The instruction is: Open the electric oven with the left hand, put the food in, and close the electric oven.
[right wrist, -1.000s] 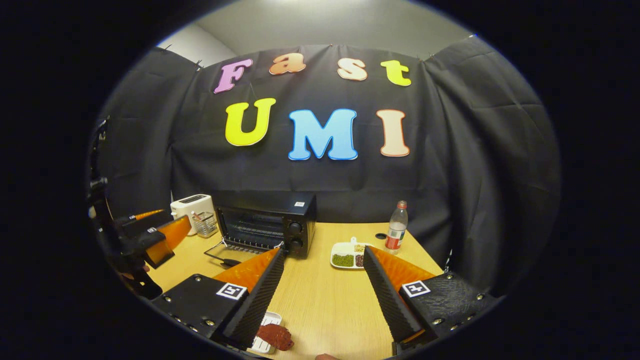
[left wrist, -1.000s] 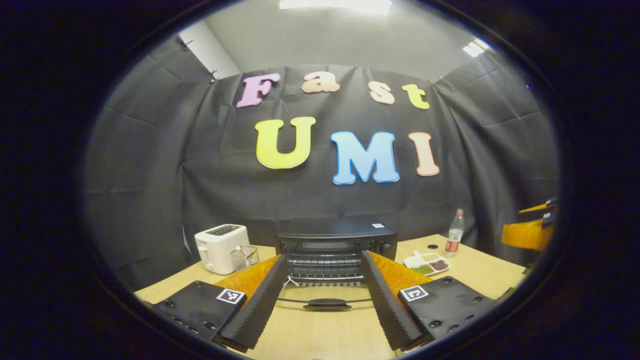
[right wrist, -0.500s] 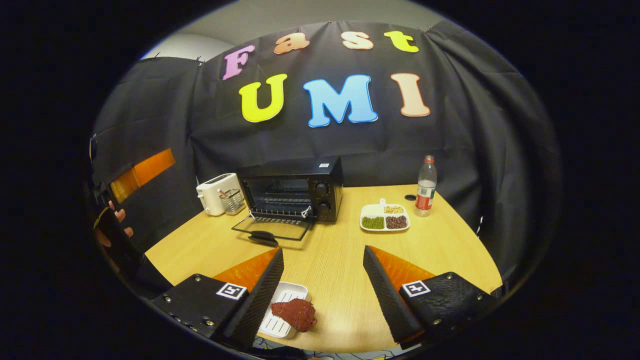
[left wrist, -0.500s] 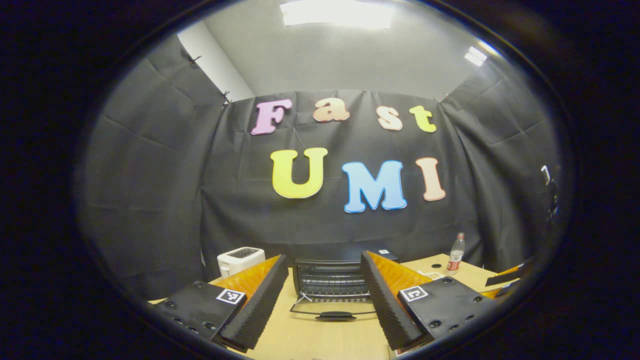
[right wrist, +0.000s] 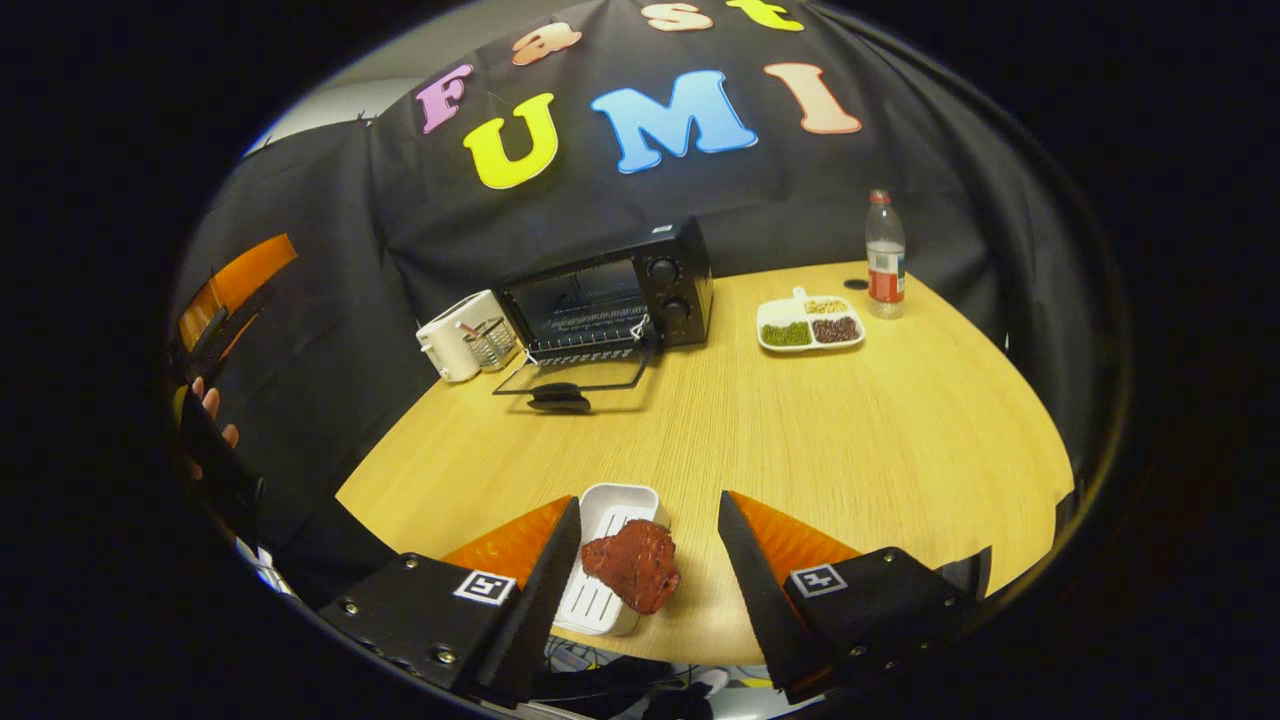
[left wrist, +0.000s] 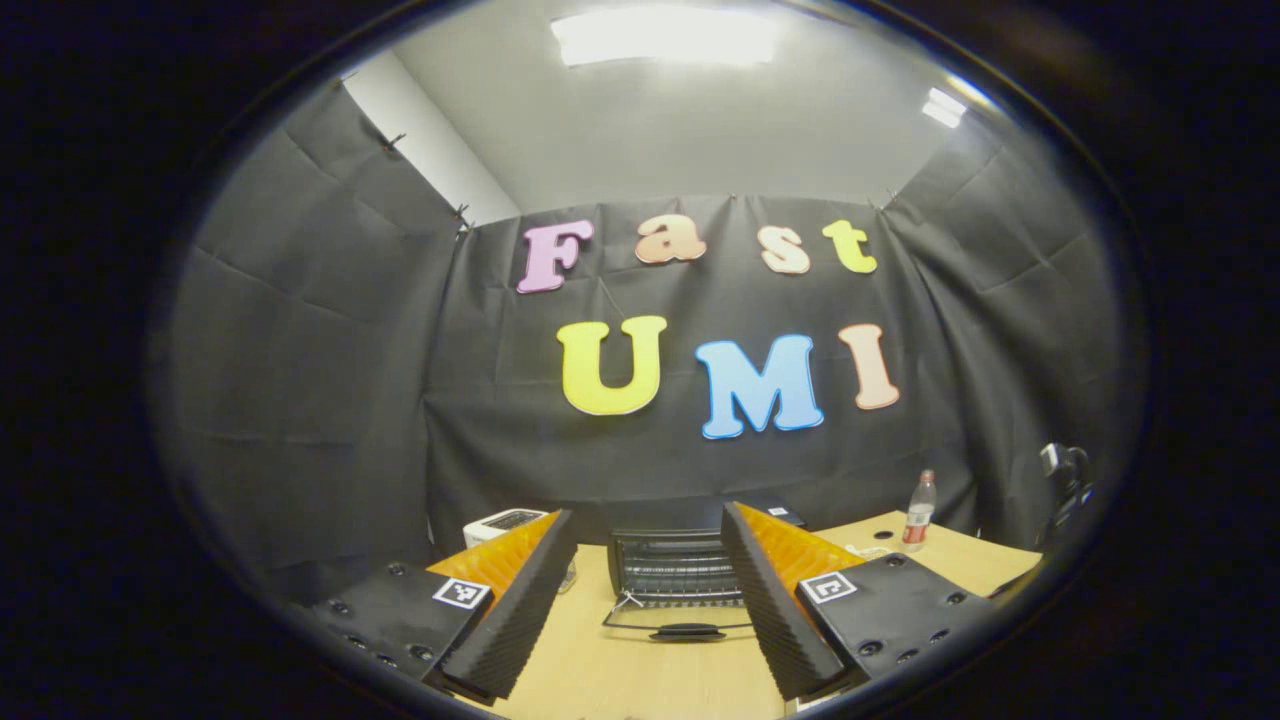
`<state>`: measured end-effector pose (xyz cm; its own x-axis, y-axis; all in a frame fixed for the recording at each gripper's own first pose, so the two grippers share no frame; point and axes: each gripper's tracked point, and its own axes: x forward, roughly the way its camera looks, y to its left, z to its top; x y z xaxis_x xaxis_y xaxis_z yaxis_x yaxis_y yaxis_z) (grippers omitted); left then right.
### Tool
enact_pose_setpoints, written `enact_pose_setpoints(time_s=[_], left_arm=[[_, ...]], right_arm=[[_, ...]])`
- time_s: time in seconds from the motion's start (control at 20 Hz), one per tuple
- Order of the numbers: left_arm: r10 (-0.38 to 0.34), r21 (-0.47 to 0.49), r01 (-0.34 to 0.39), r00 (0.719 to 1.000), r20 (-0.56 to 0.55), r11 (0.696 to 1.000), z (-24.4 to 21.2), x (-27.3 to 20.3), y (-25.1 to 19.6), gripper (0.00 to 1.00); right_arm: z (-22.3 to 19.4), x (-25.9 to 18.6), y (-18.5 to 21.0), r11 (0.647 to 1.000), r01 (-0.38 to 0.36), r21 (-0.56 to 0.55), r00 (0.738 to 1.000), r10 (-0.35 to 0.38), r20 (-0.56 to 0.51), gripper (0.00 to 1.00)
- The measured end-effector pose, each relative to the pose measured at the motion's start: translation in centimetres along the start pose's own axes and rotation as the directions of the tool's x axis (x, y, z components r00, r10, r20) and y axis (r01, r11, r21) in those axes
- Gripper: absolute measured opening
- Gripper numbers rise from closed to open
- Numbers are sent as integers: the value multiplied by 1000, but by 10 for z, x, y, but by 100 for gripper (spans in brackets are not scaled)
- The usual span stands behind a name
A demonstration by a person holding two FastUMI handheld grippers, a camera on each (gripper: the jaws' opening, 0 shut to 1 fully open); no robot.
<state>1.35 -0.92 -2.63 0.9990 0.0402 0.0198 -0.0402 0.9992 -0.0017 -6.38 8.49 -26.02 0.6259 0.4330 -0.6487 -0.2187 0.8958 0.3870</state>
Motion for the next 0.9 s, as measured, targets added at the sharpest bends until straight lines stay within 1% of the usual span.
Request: enact_pose_setpoints(time_s=[0.05,0.1,0.3,0.35,0.4,0.45,0.55,0.6,0.7,0.75,0.8,0.85,0.9], left_arm=[[5,-2,-5,1000,3,1000,1,-3,2,93],[11,-2,-11,1000,5,1000,2,-5,4,100],[32,2,-32,999,9,999,6,-13,10,99],[36,3,-36,999,11,999,6,-15,11,99],[39,6,-39,999,13,999,8,-16,12,99],[43,10,-44,999,16,999,9,-18,14,99],[48,18,-48,999,21,999,11,-21,15,99],[46,18,-47,999,19,999,12,-22,15,96],[48,9,-48,999,13,999,8,-23,13,96],[49,4,-49,999,10,999,7,-22,13,96],[52,2,-52,999,10,999,6,-22,12,96],[52,1,-52,999,12,999,7,-21,11,94],[49,1,-49,999,15,999,8,-22,9,99]], right_arm=[[-6,2,0,1000,-4,8,1000,4,-21,84],[-10,4,0,1000,-6,13,999,7,-35,84],[-23,12,-3,999,-12,51,997,16,-82,84],[-29,16,-5,997,-7,74,995,14,-95,77],[-32,17,-4,994,-20,104,993,32,-114,69],[-35,21,-3,990,-26,137,990,44,-131,66],[-40,22,1,979,-53,196,984,85,-157,66],[-42,22,2,974,-61,216,980,99,-171,66],[-42,21,2,969,-64,239,978,109,-180,66],[-41,22,-2,966,-54,254,978,102,-180,52],[-42,22,1,959,-69,276,974,124,-190,30],[-46,21,0,956,-63,287,972,124,-200,30],[-41,8,-2,943,-70,326,971,139,-192,30]])
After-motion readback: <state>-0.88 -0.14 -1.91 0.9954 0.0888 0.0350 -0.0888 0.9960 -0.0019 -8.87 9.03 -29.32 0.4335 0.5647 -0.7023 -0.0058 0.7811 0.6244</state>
